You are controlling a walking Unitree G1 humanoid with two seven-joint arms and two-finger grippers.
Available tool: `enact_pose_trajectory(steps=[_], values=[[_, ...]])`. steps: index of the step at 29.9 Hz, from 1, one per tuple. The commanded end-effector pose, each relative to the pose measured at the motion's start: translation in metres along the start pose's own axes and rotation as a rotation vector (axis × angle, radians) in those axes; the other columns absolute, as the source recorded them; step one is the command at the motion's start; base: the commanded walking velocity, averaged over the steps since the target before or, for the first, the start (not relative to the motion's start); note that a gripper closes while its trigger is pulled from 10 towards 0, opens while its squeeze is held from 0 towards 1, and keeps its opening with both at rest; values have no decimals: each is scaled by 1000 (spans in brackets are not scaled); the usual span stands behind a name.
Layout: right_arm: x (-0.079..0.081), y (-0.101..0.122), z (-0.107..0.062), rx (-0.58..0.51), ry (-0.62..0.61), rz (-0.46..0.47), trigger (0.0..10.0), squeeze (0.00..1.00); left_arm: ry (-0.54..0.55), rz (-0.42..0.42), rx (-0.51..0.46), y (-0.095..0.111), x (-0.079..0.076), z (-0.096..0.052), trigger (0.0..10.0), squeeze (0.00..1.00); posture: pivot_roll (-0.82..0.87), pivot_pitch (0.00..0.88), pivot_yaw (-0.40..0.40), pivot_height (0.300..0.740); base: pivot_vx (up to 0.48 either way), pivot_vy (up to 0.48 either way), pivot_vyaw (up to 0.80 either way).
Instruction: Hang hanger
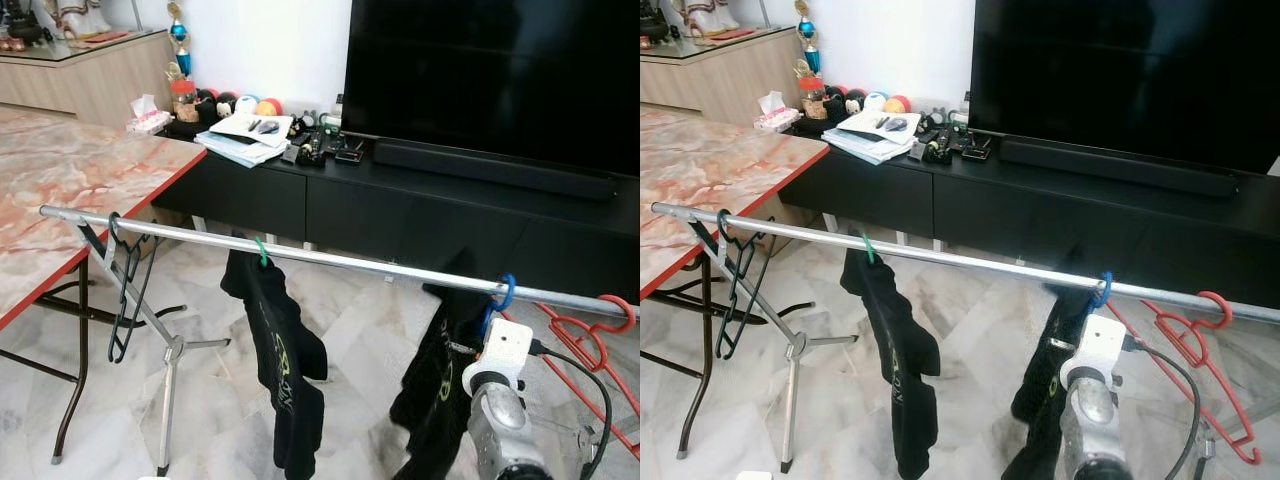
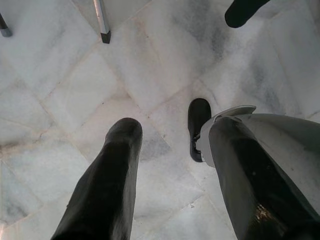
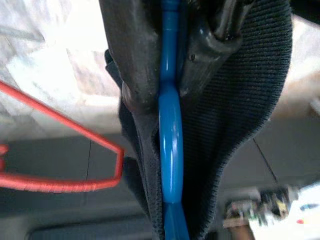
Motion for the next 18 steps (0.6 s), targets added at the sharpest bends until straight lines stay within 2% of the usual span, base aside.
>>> enact_pose_trajectory(steps=[1, 8, 11, 15, 16, 17, 18], values=[[10, 17, -2, -104, 32, 3, 0, 0, 0, 6, 25, -8, -1, -1, 10000, 0, 205, 0, -27, 740, 0, 0, 0], [8, 9, -18, -126, 20, 8, 0, 0, 2, 5, 23, -9, 0, -1, 10000, 0, 203, 0, -28, 740, 0, 0, 0], [0, -11, -31, -62, 18, -36, 0, 0, 2, 5, 22, -9, 0, -2, 10000, 0, 195, 0, -33, 740, 0, 0, 0], [-4, -19, -36, -37, 18, -51, 0, 0, 2, 5, 21, -9, 0, -2, 10000, 0, 192, 0, -36, 740, 0, 0, 0], [-9, -29, -40, -1, 13, -96, 0, 0, 1, 4, 20, -9, 0, -2, 10000, 0, 192, 0, -36, 740, 0, 0, 0], [-9, -29, -40, -1, 13, -96, 0, 0, 1, 4, 20, -9, 0, -2, 10000, 0, 192, 0, -36, 740, 0, 0, 0], [-13, -39, -44, 41, 4, -112, 0, 0, 0, 3, 18, -9, 0, -2, 10000, 0, 192, 0, -39, 740, 0, 0, 0]])
Point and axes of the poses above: a point about 5 cm out from each wrist's last joint towards the gripper, its own z axis pointing out of the wrist towards the gripper, its own y axis along the axis of the wrist's last joint, x = y × z, the point moved 5 cm from there along z, pointing out of the wrist towards the gripper, and after that the axes turned 5 degrees about z, right-handed, at the moved point
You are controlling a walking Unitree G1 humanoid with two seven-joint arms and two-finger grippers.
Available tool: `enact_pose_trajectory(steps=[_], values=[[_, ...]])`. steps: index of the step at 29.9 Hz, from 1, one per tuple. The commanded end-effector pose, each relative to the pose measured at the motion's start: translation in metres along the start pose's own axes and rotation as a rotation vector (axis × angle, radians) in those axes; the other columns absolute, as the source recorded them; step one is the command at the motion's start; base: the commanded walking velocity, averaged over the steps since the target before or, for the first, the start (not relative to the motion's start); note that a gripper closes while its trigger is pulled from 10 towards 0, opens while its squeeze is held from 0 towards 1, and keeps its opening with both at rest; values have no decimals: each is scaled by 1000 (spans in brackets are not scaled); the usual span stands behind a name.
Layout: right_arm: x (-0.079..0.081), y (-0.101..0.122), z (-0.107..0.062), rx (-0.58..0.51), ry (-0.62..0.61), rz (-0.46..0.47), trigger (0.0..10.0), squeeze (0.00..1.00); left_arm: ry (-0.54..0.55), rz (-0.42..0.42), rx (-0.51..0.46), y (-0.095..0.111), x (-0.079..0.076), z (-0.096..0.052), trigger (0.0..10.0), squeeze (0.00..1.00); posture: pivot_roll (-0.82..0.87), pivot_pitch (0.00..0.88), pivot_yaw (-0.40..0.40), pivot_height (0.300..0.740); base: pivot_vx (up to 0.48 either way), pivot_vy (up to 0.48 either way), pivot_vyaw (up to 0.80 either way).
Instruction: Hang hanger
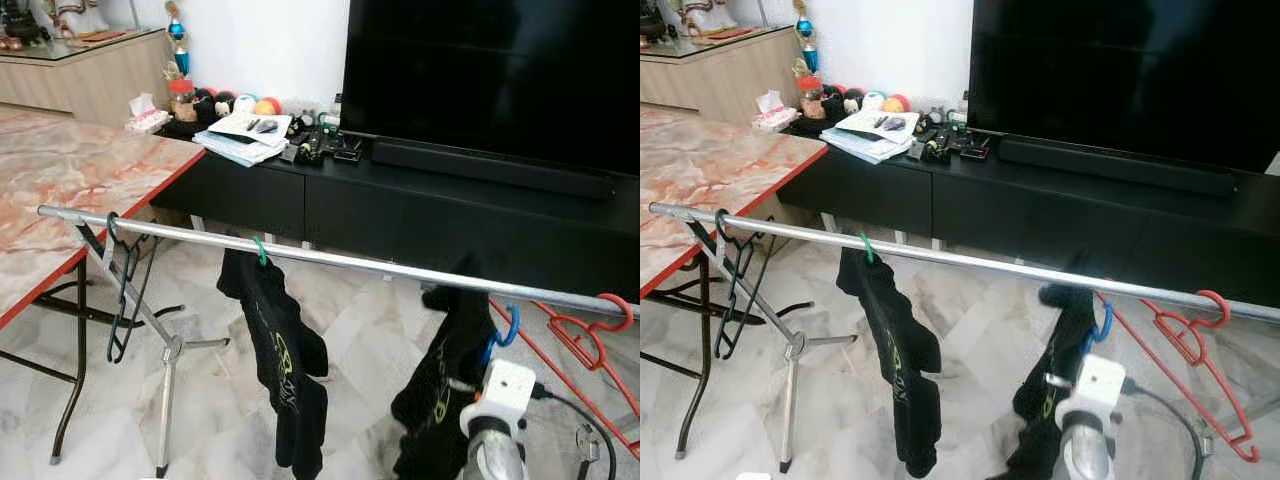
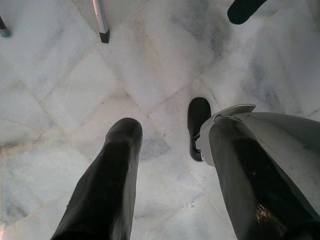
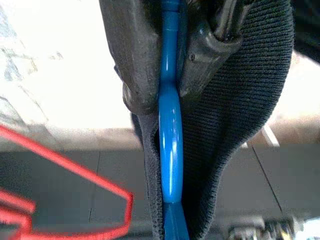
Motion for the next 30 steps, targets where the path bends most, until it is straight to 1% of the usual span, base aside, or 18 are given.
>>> enact_pose_trajectory(steps=[1, 3, 5, 6, 7, 8, 9, 10, 13, 15, 16, 17, 19, 21, 26, 28, 29, 30], values=[[-5, -11, -2, 53, -19, -36, 0, 0, -1, 1, 16, -7, -1, -1, 10000, 0, 191, 0, -40, 740, 0, 0, 0], [-10, -23, -3, 104, -46, 3, 0, 0, 0, -1, 15, -7, -1, -1, 10000, 0, 191, 0, -40, 740, 0, 0, 0], [-14, -31, -4, 148, -71, 7, 0, 0, 2, -5, 12, -6, -1, -1, 10000, 0, 192, 0, -41, 740, 0, 0, 0], [-14, -31, -4, 148, -71, 7, 0, 0, 2, -5, 12, -6, -1, -1, 10000, 0, 192, 0, -41, 740, 0, 0, 0], [-15, -41, -4, 211, -74, 12, 10000, 0, 5, -11, 7, -5, -1, -1, 10000, 0, 197, 0, -45, 740, 0, 0, 0], [-15, -41, -4, 211, -74, 12, 10000, 0, 5, -11, 7, -5, -1, -1, 10000, 0, 197, 0, -45, 740, 0, 0, 0], [-11, -48, -4, 256, -49, 6, 10000, 0, 8, -16, 4, -5, -1, -1, 10000, 0, 197, 0, -45, 740, 0, 0, 0], [-9, -50, -4, 267, -37, 5, 10000, 0, 8, -18, 4, -4, -1, -1, 10000, 0, 197, 0, -45, 740, 0, 0, 0], [-5, -56, -4, 301, -15, 2, 10000, 0, 7, -16, 4, -4, -1, -1, 10000, 0, 190, 0, -42, 740, 0, 0, 0], [-5, -56, -4, 301, -15, 2, 10000, 0, 7, -16, 4, -4, -1, -1, 10000, 0, 190, 0, -42, 740, 0, 0, 0], [-4, -67, -7, 359, -3, -5, 10000, 0, 6, -16, 4, -3, -1, 0, 10000, 0, 188, 0, -38, 740, 0, 0, 0], [-4, -67, -7, 359, -3, -5, 10000, 0, 6, -16, 4, -3, -1, 0, 10000, 0, 188, 0, -38, 740, 0, 0, 0], [-6, -82, -15, 430, 1, -37, 10000, 0, 5, -17, 5, -2, -2, 0, 10000, 0, 187, 0, -37, 740, 0, 0, 0], [-13, -96, -25, 500, -15, -68, 10000, 0, 4, -19, 3, -1, -2, 0, 10000, 0, 189, 0, -35, 740, 0, 0, 0], [-19, -109, -36, 556, -24, -88, 10000, 0, 4, -19, 3, -1, -3, 0, 10000, 0, 187, 0, -36, 740, 0, 0, 0], [-19, -117, -42, 585, -13, -73, 10000, 0, 3, -20, 4, -1, -3, 0, 10000, 0, 182, 0, -36, 740, 0, 0, 0], [-19, -117, -42, 585, -13, -73, 10000, 0, 3, -20, 4, -1, -3, 0, 10000, 0, 182, 0, -36, 740, 0, 0, 0], [-18, -122, -47, 606, -5, -61, 10000, 0, 2, -20, 5, -1, -3, 0, 10000, 0, 177, 0, -36, 740, 0, 0, 0]])
Point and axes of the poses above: a point about 5 cm out from each wrist's last joint towards the gripper, its own z axis pointing out of the wrist towards the gripper, its own y axis along the axis of the wrist's last joint, x = y × z, the point moved 5 cm from there along z, pointing out of the wrist towards the gripper, and after that the axes turned 5 degrees about z, right-handed, at the moved point
